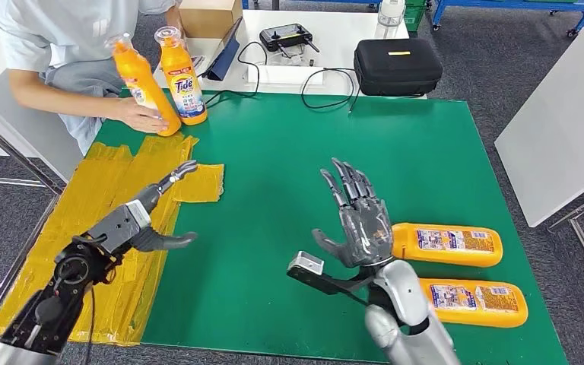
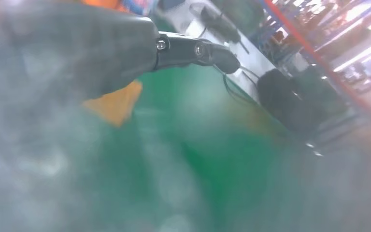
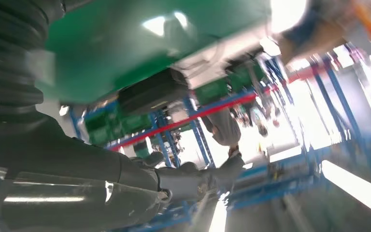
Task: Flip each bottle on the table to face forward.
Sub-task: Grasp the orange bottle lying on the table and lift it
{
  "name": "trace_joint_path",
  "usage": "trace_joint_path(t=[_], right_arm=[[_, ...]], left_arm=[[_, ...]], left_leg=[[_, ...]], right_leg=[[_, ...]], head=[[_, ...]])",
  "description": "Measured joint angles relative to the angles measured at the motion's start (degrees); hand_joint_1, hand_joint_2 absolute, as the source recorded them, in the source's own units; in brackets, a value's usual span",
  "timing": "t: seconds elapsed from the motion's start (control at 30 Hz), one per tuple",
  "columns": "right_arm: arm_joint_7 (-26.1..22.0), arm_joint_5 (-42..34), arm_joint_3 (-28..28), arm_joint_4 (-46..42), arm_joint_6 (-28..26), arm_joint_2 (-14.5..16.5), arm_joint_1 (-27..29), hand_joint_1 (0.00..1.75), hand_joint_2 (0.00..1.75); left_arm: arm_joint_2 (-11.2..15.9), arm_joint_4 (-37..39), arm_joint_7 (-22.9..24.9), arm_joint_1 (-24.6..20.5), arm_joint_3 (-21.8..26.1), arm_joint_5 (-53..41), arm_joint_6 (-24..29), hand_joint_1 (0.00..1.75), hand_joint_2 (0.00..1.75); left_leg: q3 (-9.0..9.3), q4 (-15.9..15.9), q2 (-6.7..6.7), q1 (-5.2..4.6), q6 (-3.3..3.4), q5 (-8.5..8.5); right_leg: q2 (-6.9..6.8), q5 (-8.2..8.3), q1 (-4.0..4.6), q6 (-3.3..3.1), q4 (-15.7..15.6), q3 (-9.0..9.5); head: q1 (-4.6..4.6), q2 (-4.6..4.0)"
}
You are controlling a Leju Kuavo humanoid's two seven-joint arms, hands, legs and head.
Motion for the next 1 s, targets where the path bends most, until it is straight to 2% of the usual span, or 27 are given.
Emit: trace_joint_path(t=[0.17, 0.3, 0.63, 0.8, 0.9, 1.0], right_arm=[[-2.8, -3.4, -4.5, 0.3, 10.4, -13.9, -3.2, 0.00, 1.75], [-4.0, -5.6, -7.7, 0.7, 13.7, -20.2, -5.4, 0.00, 1.75], [-4.6, -10.9, -9.6, 2.8, 19.7, -27.9, -7.6, 0.00, 1.75], [-5.0, -12.0, -11.3, 6.0, 20.2, -29.2, -8.0, 0.00, 1.75], [-7.4, -15.5, -11.9, 7.8, 22.8, -29.7, -8.1, 0.00, 1.75], [-10.7, -20.4, -12.0, 8.8, 27.6, -31.4, -7.9, 0.00, 1.75]], left_arm=[[-3.8, -1.2, -1.2, 5.4, 2.4, 2.5, 0.3, 0.00, 1.75], [-5.9, -0.9, -1.5, 6.5, 3.6, 3.3, 0.1, 0.00, 1.75], [-9.0, 0.8, -1.9, 6.6, 4.8, 4.4, -1.3, 0.00, 1.75], [-10.1, 2.8, -2.0, 6.2, 4.8, 5.2, -1.8, 0.00, 1.75], [-10.7, 4.0, -2.4, 5.8, 4.8, 5.8, -2.2, 0.00, 1.75], [-11.0, 5.3, -3.0, 5.2, 4.8, 6.4, -2.6, 0.00, 1.75]], left_leg=[[-0.23, 0.2, -0.06, -0.21, 0.29, 0.00], [-0.25, 0.2, -0.06, -0.23, 0.36, 0.01], [-0.25, 0.1, -0.07, -0.23, 0.40, 0.04], [-0.26, 0.2, -0.07, -0.25, 0.41, 0.03], [-0.26, 0.2, -0.07, -0.25, 0.41, 0.03], [-0.26, 0.2, -0.08, -0.25, 0.41, 0.04]], right_leg=[[-0.03, 0.14, -0.16, 0.24, 0.0, -0.09], [-0.02, 0.19, -0.17, 0.31, 0.0, -0.11], [-0.03, 0.19, -0.17, 0.31, 0.0, -0.12], [-0.04, 0.19, -0.18, 0.32, 0.0, -0.12], [-0.04, 0.19, -0.18, 0.32, 0.0, -0.13], [-0.04, 0.19, -0.18, 0.32, 0.0, -0.14]], head=[[0.01, 0.00], [-0.01, 0.00], [-0.02, 0.00], [-0.02, 0.00], [-0.04, 0.00], [-0.04, 0.00]])
